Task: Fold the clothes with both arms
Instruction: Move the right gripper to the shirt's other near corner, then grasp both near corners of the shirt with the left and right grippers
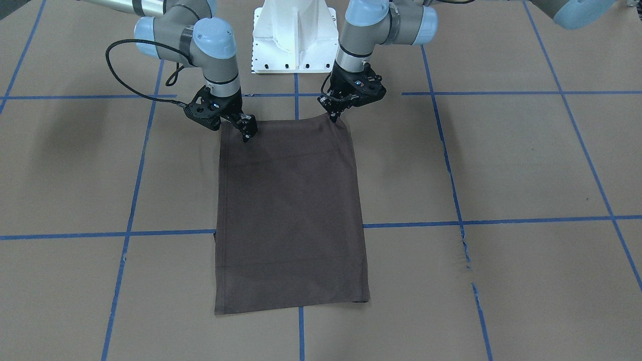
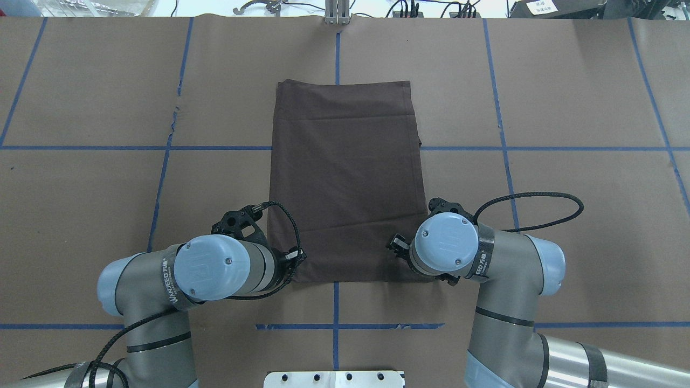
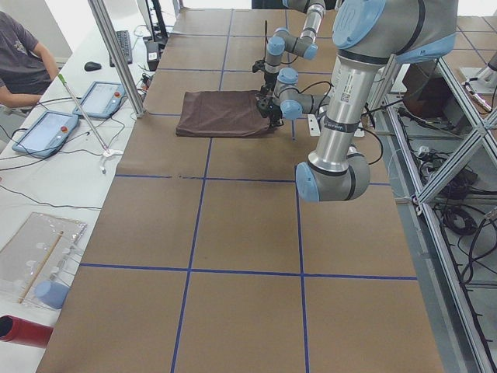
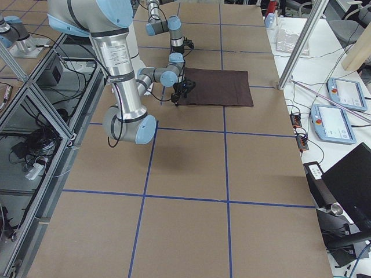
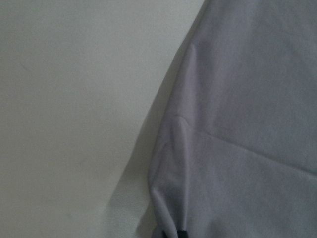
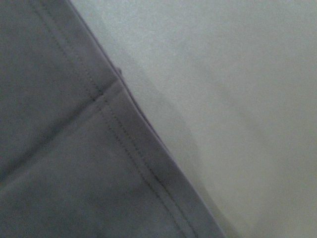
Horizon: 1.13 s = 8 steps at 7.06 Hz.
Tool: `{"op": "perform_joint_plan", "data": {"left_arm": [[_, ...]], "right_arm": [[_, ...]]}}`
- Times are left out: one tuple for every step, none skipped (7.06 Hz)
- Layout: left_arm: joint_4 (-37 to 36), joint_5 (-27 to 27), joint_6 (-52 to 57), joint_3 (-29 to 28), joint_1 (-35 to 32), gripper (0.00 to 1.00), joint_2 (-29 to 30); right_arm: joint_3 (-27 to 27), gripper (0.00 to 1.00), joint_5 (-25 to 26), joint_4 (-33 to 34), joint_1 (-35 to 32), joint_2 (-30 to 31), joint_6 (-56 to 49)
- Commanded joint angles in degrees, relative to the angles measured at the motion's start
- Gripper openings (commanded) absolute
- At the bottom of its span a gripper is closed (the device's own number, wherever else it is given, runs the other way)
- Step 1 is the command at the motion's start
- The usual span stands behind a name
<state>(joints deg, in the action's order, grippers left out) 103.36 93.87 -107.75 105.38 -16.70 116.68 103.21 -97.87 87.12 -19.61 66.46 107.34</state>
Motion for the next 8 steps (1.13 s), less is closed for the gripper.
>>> {"op": "perform_joint_plan", "data": {"left_arm": [[0.0, 0.0, 0.0, 0.0, 0.0, 0.0, -0.1], [0.0, 0.0, 0.0, 0.0, 0.0, 0.0, -0.1], [0.0, 0.0, 0.0, 0.0, 0.0, 0.0, -0.1], [0.0, -0.1, 0.0, 0.0, 0.0, 0.0, -0.1], [0.0, -0.1, 0.0, 0.0, 0.0, 0.0, -0.1], [0.0, -0.1, 0.0, 0.0, 0.0, 0.0, -0.1], [0.0, -0.1, 0.0, 0.0, 0.0, 0.0, -0.1], [-0.1, -0.1, 0.0, 0.0, 0.0, 0.0, -0.1]], "right_arm": [[0.1, 0.92, 0.0, 0.0, -0.1, 0.1, 0.0], [0.2, 0.55, -0.1, 0.1, -0.1, 0.1, 0.0], [0.2, 0.32, -0.3, 0.1, -0.1, 0.0, 0.0], [0.2, 0.17, -0.3, 0.0, 0.0, 0.0, 0.0], [0.1, 0.06, -0.5, 0.1, 0.1, -0.2, -0.1], [0.3, 0.0, -0.5, 0.1, 0.1, -0.5, -0.1], [0.3, 0.0, -0.7, 0.1, -0.2, -0.6, -0.2], [0.3, 0.0, -0.7, 0.1, -0.1, -0.7, -0.4]]}}
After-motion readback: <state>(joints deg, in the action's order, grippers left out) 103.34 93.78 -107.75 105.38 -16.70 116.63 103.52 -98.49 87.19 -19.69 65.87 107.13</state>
